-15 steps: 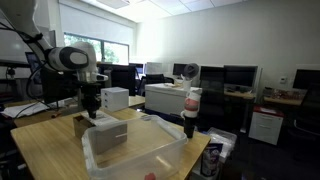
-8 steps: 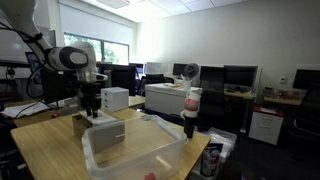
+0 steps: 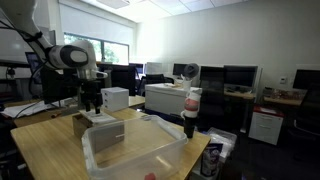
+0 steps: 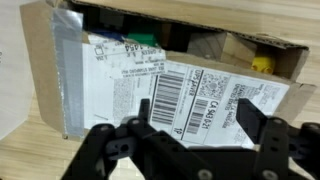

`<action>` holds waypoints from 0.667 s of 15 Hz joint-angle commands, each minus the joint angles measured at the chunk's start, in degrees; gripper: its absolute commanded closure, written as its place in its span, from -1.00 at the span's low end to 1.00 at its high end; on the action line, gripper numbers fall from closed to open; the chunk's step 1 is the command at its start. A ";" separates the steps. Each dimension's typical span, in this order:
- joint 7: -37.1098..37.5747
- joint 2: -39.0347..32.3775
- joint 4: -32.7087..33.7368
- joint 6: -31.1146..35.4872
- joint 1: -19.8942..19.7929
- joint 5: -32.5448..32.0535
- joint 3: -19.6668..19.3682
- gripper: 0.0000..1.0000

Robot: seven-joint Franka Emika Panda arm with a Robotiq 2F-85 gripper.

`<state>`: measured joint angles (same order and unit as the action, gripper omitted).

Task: Close the lid of the cardboard box

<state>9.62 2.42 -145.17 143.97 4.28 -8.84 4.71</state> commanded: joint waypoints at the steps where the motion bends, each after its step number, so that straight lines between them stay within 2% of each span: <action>1: -0.55 -0.26 0.90 0.00 0.36 1.08 0.42 -0.61; 2: -0.59 -0.34 1.05 -0.15 0.42 1.29 0.45 -0.27; 8: -0.41 0.72 1.58 0.54 0.70 1.14 0.66 0.47; 9: 0.08 1.14 1.75 0.62 0.67 0.74 0.72 -0.42; 10: 1.05 1.37 2.09 0.52 0.53 -0.34 0.74 -0.34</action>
<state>9.62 2.46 -143.22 143.97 4.78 -8.83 5.17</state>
